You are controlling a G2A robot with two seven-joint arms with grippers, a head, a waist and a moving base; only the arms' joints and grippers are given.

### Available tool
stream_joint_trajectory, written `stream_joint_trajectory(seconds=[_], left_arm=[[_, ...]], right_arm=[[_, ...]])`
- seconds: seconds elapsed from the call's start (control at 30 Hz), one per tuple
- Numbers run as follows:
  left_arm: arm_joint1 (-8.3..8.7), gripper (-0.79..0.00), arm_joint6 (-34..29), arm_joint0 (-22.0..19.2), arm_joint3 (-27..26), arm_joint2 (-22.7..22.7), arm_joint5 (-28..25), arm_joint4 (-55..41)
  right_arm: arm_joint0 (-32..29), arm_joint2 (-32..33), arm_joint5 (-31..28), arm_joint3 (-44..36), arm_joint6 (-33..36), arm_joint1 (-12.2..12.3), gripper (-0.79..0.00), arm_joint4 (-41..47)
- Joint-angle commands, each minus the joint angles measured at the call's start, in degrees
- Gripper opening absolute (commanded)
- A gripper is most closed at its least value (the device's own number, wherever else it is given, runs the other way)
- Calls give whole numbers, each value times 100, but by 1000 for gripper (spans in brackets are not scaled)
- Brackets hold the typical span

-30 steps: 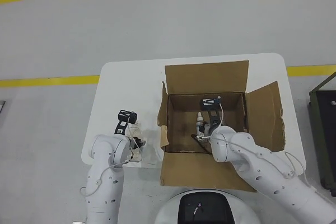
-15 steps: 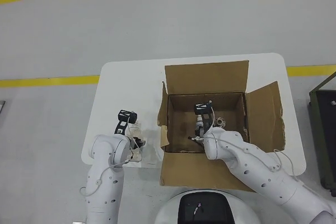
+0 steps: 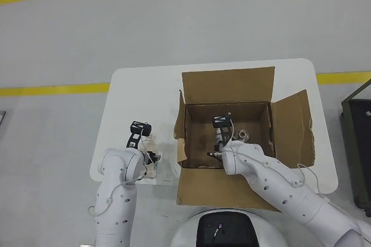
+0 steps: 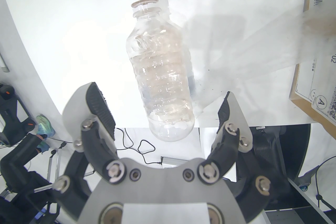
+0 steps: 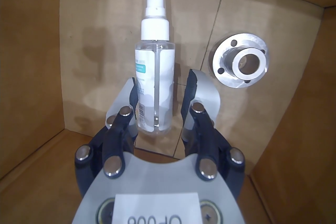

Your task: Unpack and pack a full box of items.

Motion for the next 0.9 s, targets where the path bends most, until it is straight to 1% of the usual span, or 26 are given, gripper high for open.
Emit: stream_joint_trajectory(seconds=[0.0,0.37,0.47,0.57,0.6,0.63,0.67,0.7,0.73,0.87], left_arm=[[0,0,0,0,0,0,0,0],[0,0,0,0,0,0,0,0],[0,0,0,0,0,0,0,0],[0,0,0,0,0,0,0,0],[0,0,0,0,0,0,0,0],[0,0,0,0,0,0,0,0],[0,0,0,0,0,0,0,0],[0,0,0,0,0,0,0,0],[0,0,0,0,0,0,0,0],[0,0,0,0,0,0,0,0]], right_arm=[[5,18,-22,45,7,-22,-425,12],[29,140,-164,253,71,-127,-437,70],[33,170,-197,315,84,-155,-453,95],[32,203,-215,352,76,-180,-529,96],[34,219,-223,358,79,-186,-566,92],[30,238,-230,360,80,-191,-585,89],[23,265,-225,354,69,-195,-693,85],[7,294,-225,337,48,-198,-763,87],[-14,334,-227,295,9,-198,-785,88],[-173,548,-296,-61,-133,-168,-785,57]])
